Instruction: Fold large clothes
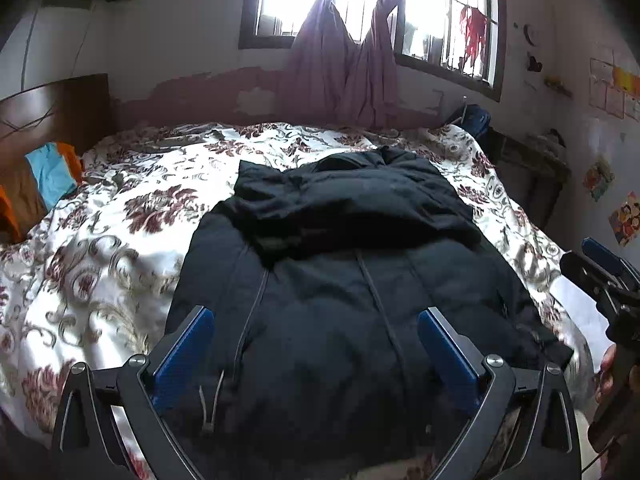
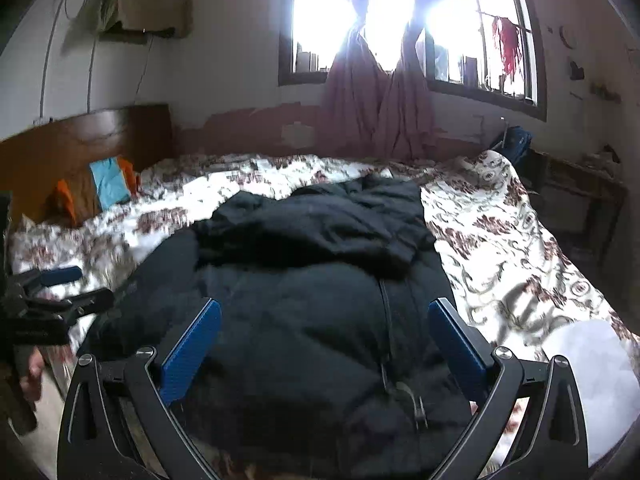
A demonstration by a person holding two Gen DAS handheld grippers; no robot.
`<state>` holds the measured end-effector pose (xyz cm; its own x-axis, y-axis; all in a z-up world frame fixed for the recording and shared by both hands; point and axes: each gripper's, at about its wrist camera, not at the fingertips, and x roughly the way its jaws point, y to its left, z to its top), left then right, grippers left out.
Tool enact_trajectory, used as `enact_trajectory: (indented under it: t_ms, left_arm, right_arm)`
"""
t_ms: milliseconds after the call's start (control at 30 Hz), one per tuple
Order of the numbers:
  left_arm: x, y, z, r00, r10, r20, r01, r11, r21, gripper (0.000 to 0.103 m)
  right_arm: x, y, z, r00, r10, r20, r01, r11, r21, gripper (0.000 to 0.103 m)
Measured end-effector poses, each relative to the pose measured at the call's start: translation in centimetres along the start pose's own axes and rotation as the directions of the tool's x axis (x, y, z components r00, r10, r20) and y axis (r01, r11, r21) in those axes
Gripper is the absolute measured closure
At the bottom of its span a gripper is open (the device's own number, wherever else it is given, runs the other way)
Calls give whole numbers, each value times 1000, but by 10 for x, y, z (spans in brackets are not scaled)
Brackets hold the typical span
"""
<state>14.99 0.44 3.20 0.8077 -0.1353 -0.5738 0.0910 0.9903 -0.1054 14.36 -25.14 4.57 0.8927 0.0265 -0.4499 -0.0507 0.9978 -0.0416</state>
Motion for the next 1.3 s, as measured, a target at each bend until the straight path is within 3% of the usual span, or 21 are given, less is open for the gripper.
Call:
enact_trajectory:
  t_ms: [267,400,567,667,833,1033,1300]
  left_arm:
    - [-11,10,-54,996,6,-85,-3,1000,26,0]
    - [-15,12,-76,993,9,-122,-4,999,44,0]
    - [-4,10,-95,978,49,-204,-30,995,98,1]
    - [7,3,-105,964,93,-250,-56,987,153,0]
    - [21,-4,-120,945,148,-291,-90,975,204,0]
    - [29,-4,-125,939,177,-296,-119,972,203,0]
    - [30,0,-124,941,186,-284,-133,972,195,1]
  right_arm:
    - [-11,-8,-48,989,-61,-135,44,991,-125,2]
    - [-6,-17,-59,977,-57,-206,31,991,-128,2]
    - [14,-13,-76,939,-82,-335,20,983,-183,2]
    - [21,-5,-86,922,-115,-369,33,975,-221,2]
    - [25,2,-93,915,-201,-349,105,956,-274,2]
    - [39,9,-99,895,-278,-350,153,926,-346,2]
    - [18,21,-92,913,-327,-244,212,891,-401,2]
